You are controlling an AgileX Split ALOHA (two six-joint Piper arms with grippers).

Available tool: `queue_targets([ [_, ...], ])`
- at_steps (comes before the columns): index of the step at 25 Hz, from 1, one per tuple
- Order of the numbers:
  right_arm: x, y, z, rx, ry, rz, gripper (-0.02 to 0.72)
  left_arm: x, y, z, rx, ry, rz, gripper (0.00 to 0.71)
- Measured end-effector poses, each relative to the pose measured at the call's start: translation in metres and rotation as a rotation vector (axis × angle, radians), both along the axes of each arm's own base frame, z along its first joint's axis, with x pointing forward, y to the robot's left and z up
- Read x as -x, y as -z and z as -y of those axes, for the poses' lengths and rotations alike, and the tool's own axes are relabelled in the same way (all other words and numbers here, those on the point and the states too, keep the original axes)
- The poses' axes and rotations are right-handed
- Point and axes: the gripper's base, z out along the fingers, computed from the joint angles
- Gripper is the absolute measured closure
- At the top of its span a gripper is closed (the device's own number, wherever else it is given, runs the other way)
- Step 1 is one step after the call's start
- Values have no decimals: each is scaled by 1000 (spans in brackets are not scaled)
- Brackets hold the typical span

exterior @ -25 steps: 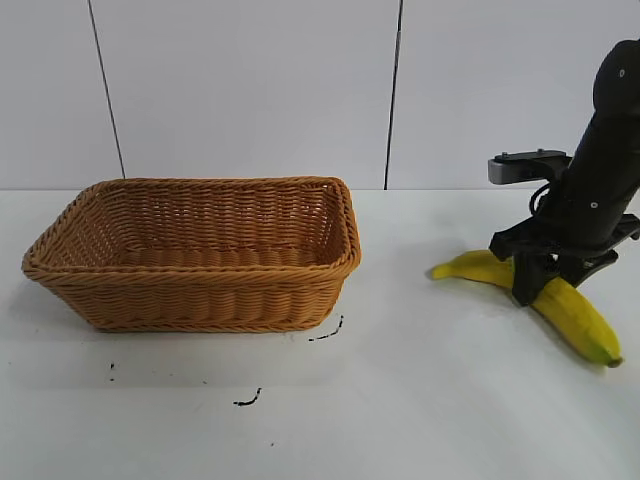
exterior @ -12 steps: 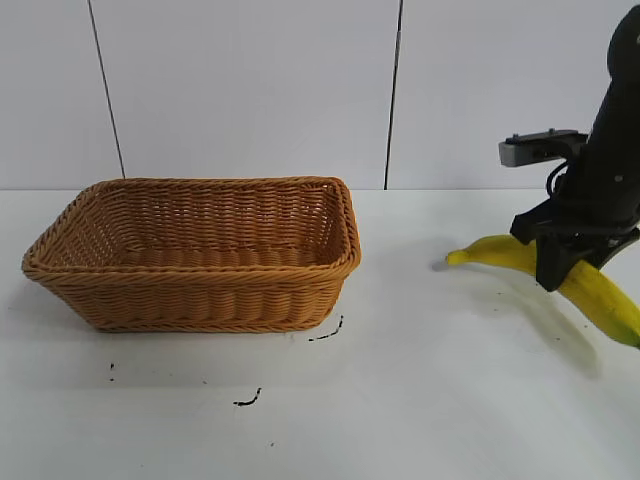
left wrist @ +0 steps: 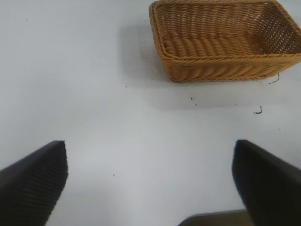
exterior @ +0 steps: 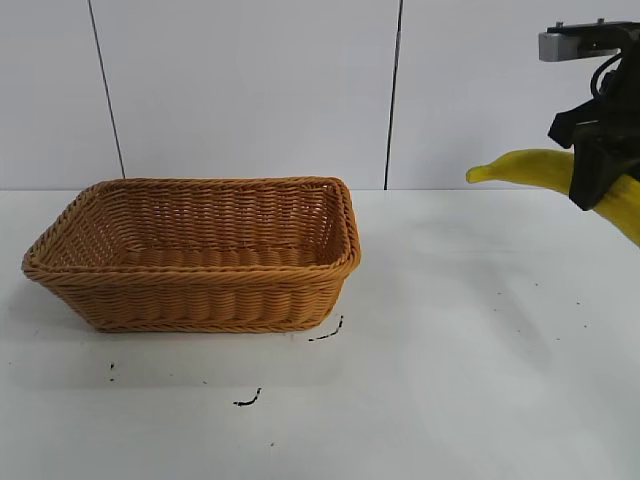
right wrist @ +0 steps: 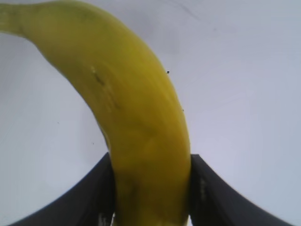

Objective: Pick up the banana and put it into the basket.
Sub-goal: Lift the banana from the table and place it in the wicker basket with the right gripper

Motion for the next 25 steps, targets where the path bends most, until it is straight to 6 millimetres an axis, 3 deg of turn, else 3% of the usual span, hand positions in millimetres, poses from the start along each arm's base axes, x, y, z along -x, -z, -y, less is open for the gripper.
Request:
queue_targets([
  [7, -17, -41, -3, -46, 27, 114, 400, 0, 0, 0, 0, 0, 0, 20],
  [12, -20, -57, -14, -85, 11, 141, 400, 0, 0, 0, 0, 0, 0, 20],
  [19, -31, -74, -72, -85, -141, 198, 400, 0, 0, 0, 0, 0, 0, 20],
  [25, -55, -77, -140, -80, -312, 250, 400, 0, 0, 0, 0, 0, 0, 20],
])
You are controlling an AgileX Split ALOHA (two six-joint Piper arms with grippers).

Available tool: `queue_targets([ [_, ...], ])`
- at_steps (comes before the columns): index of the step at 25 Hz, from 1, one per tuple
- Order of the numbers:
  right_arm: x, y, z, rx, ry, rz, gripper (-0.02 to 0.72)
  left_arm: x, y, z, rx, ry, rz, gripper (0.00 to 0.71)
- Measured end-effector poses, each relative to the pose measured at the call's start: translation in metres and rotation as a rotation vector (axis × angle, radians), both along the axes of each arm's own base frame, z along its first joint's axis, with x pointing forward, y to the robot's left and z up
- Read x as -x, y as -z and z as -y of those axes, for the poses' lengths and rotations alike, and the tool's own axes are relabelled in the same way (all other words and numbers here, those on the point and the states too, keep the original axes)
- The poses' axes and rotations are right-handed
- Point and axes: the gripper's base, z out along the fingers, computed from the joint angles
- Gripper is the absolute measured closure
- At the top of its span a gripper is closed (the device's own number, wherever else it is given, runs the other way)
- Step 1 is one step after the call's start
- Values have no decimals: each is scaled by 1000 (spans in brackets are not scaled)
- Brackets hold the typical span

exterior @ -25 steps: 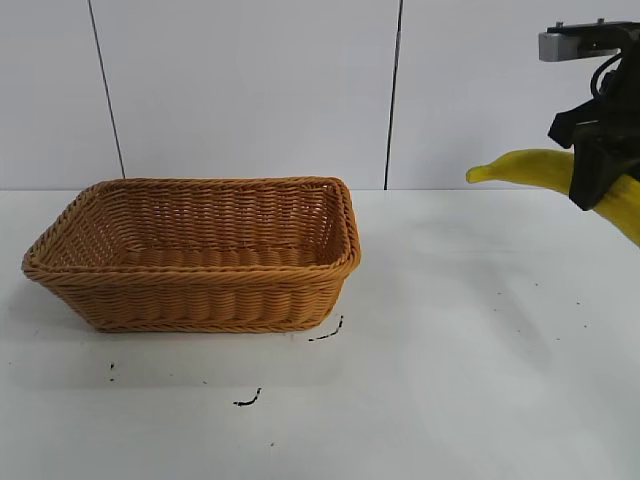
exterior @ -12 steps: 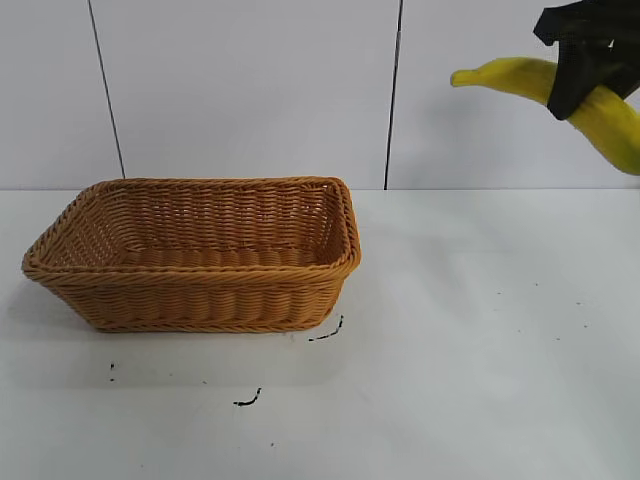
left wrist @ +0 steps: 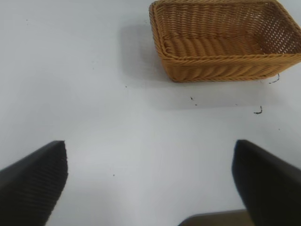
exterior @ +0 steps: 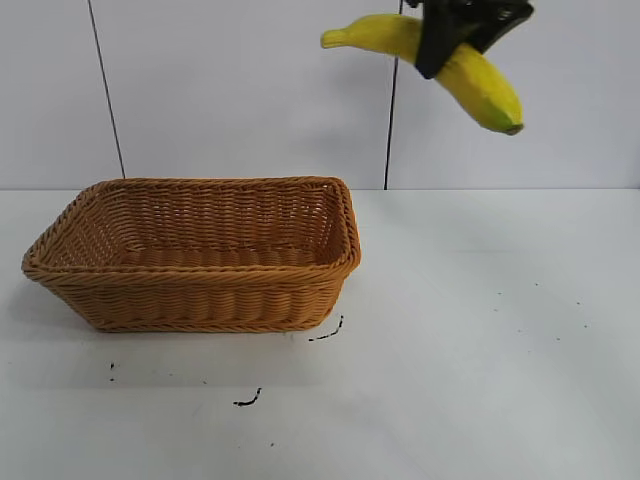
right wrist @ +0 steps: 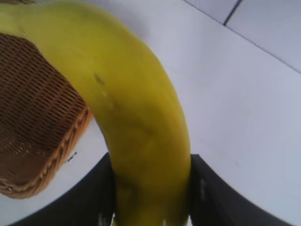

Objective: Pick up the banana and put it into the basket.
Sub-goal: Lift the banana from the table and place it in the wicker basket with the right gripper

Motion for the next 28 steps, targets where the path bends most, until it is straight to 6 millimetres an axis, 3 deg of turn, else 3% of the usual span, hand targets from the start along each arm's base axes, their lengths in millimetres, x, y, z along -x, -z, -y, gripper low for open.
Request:
queue_targets([
  [7, -8, 20, -86, 72, -303, 75, 400, 0, 0, 0, -1, -1, 0, 20],
  [13, 0, 50, -140, 158, -580, 178, 400, 0, 0, 0, -1, -1, 0, 20],
  [18, -5, 70, -151, 183, -648, 212, 400, 0, 0, 0, -1, -1, 0, 20],
  [28, -22, 139, -162, 191, -651, 176, 400, 0, 0, 0, -1, -1, 0, 20],
])
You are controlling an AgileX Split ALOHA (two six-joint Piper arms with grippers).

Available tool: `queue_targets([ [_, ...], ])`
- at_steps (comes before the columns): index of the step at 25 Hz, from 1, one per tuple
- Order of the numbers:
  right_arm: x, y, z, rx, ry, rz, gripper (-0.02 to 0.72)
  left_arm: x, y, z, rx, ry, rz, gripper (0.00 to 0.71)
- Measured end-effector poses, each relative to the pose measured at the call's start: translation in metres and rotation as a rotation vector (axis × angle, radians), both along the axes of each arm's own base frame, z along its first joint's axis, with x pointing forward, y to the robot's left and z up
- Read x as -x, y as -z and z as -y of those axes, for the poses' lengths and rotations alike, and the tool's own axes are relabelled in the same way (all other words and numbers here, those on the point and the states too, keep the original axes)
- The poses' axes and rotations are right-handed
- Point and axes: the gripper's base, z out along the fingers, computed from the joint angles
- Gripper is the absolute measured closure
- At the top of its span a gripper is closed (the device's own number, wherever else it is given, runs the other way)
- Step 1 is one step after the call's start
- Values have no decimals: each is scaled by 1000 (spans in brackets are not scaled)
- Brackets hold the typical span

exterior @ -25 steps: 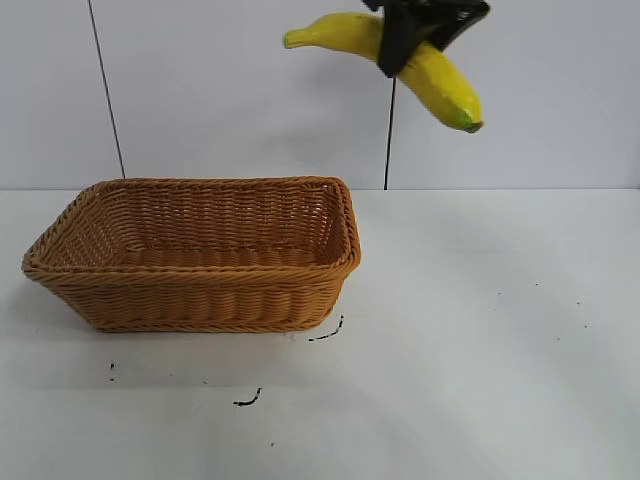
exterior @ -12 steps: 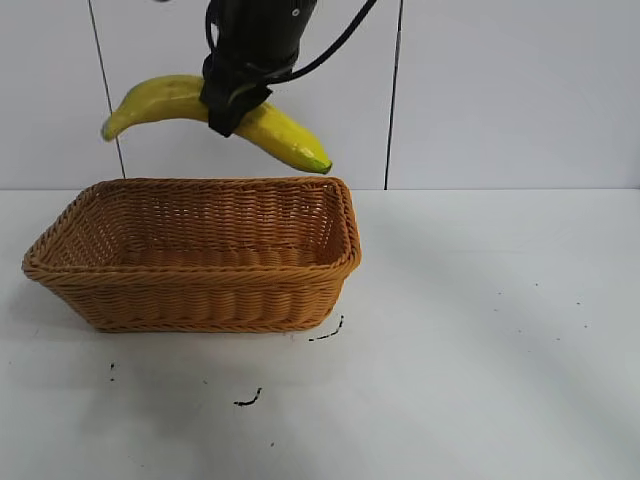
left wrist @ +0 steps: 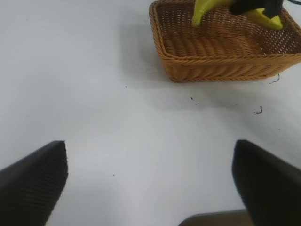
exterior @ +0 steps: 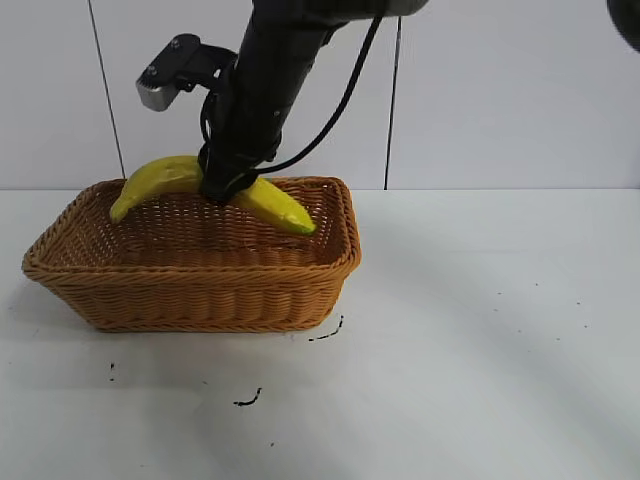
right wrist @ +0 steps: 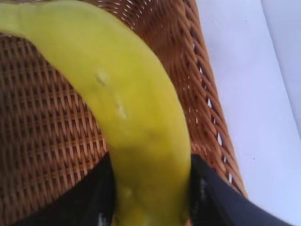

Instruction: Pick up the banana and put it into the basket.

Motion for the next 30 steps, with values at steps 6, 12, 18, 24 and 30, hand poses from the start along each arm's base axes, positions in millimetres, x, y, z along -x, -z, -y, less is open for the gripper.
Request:
queue_targets([
  [6, -2, 19, -2, 7, 3, -28, 400, 0, 0, 0, 0, 0, 0, 20],
  [12, -1, 19, -3, -3, 5, -32, 385, 0, 0, 0, 0, 0, 0, 20],
  [18, 0, 12, -4, -50, 48, -50, 41, 0, 0, 0, 0, 0, 0, 20],
  [24, 5, -48, 8, -245, 407, -110, 12, 0, 0, 0, 0, 0, 0, 20],
  [30, 1, -86, 61, -244, 647, -198, 12, 0, 0, 0, 0, 0, 0, 20],
])
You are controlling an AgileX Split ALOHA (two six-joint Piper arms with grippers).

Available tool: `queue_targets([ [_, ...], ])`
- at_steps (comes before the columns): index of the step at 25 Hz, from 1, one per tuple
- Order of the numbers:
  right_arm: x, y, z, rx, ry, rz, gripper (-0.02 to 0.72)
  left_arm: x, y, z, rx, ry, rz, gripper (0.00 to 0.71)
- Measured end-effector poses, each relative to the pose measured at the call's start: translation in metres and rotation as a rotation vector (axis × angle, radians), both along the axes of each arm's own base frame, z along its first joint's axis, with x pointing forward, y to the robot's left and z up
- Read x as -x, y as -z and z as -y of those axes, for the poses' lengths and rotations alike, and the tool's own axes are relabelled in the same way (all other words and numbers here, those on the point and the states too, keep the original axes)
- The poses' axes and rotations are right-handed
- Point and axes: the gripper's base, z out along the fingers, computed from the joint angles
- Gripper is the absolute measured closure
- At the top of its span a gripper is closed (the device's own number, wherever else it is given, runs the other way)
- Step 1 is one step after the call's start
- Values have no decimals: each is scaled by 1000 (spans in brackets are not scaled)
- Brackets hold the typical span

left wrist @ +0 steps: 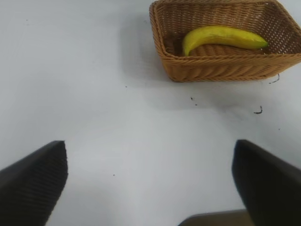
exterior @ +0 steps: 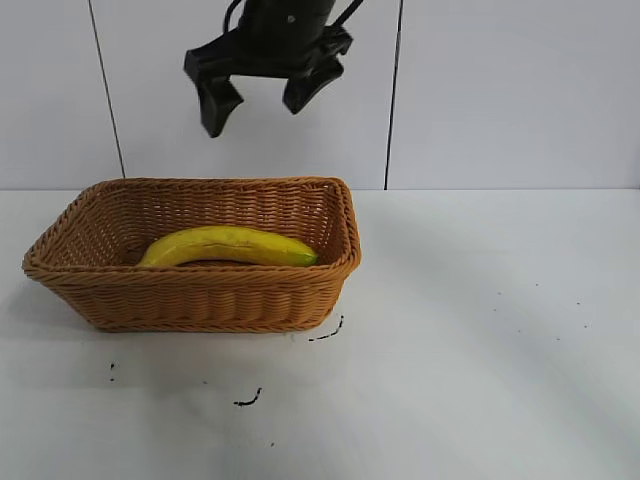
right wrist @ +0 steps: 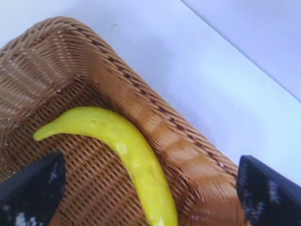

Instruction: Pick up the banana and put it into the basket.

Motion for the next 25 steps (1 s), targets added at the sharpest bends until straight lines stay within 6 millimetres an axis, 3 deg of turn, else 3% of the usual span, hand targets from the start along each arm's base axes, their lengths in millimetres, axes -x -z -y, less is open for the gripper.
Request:
queue_targets([
  [8, -44, 2, 133, -6, 322, -102, 11, 0, 0, 0, 1, 1, 0, 20],
  [13, -52, 4, 209, 0, 478, -152, 11, 0, 0, 0, 1, 1, 0, 20],
  [18, -49, 6, 250, 5, 563, -209, 11, 0, 0, 0, 1, 1, 0, 20],
  [25, -45, 6, 260, -18, 604, -235, 11, 0, 0, 0, 1, 1, 0, 20],
])
